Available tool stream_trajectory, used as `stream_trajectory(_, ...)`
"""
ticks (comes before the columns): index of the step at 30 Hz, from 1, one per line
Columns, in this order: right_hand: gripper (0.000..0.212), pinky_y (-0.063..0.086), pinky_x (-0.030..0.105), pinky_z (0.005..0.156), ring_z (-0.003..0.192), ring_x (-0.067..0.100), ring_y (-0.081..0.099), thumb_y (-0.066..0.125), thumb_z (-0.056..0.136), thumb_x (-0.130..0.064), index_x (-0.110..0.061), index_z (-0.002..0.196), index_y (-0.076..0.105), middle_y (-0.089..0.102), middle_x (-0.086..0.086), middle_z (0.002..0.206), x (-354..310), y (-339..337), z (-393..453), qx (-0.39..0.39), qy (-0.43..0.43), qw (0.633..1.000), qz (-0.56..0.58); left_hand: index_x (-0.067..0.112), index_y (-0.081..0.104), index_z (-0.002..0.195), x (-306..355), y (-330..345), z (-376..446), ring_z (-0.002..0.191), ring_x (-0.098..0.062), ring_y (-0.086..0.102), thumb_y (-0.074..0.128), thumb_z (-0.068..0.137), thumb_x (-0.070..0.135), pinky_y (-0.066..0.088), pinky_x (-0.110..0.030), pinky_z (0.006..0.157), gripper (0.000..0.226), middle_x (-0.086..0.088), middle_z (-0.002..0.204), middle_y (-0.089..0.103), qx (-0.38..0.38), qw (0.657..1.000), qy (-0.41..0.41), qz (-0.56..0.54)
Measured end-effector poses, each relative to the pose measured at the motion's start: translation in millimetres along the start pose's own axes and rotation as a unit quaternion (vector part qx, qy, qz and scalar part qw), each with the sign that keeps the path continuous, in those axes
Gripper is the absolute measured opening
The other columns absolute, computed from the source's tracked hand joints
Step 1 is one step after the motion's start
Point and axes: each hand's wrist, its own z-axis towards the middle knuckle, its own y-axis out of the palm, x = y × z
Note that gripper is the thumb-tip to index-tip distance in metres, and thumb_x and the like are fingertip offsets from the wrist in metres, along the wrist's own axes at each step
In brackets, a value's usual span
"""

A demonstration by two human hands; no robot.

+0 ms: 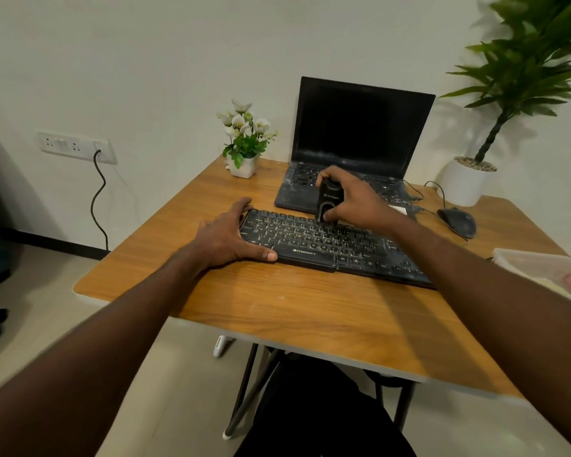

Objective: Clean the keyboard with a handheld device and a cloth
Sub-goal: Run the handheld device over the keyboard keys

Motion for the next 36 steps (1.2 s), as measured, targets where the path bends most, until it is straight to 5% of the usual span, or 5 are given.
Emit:
stream_trajectory(5,0.067,0.054,0.031,0.065,0.105,0.026,0.059,0.08,0.077,-0.003,-0.037,0.126,0.049,0.058,0.006,0.122,-5,-3,0,0.022,-0.001,0.996,-0.082,0.046,0.014,0.164,-4,1,-1,0.152,-0.03,0.04,0.082,0.038,0.096,0.014,-0.061,0.129,0.151,-0.001,0.168,0.04,0.009,1.0,0.005,-0.014)
stream_trajectory(10,0.064,0.052,0.018,0.054,0.1,0.021,0.062,0.082,0.078,-0.001,-0.036,0.122,0.051,0.057,0.004,0.124,-2,7,-4,0.055,0.02,0.998,0.036,0.045,0.021,0.164,-9,2,-2,0.152,-0.027,0.04,0.082,0.045,0.094,0.018,-0.063,0.129,0.142,0.002,0.168,0.04,0.008,0.998,0.022,-0.055)
stream_trajectory(16,0.066,0.057,0.026,0.066,0.103,0.017,0.061,0.083,0.077,-0.002,-0.042,0.119,0.052,0.057,0.0,0.125,4,9,-6,0.038,0.034,0.995,0.082,0.026,0.044,0.159,33,33,-5,0.138,-0.023,0.055,0.042,0.103,0.073,0.034,-0.055,0.119,0.073,-0.005,0.152,0.06,0.244,0.965,0.093,0.033)
stream_trajectory(25,0.071,0.061,0.046,0.085,0.116,0.028,0.055,0.08,0.078,-0.002,-0.035,0.132,0.049,0.055,0.006,0.129,20,-19,-9,0.063,0.05,0.997,-0.017,0.024,0.041,0.158,45,66,8,0.154,-0.021,0.037,0.026,0.103,0.074,0.019,-0.057,0.125,0.075,-0.002,0.154,0.059,0.207,0.951,0.096,0.208)
stream_trajectory(36,0.07,0.057,0.034,0.076,0.114,0.03,0.059,0.08,0.079,-0.002,-0.031,0.134,0.047,0.055,0.009,0.129,22,-15,-13,0.029,0.045,0.998,-0.017,0.024,0.045,0.154,50,65,3,0.138,-0.021,0.054,0.035,0.105,0.063,0.023,-0.058,0.123,0.063,-0.003,0.141,0.067,0.218,0.948,0.091,0.212)
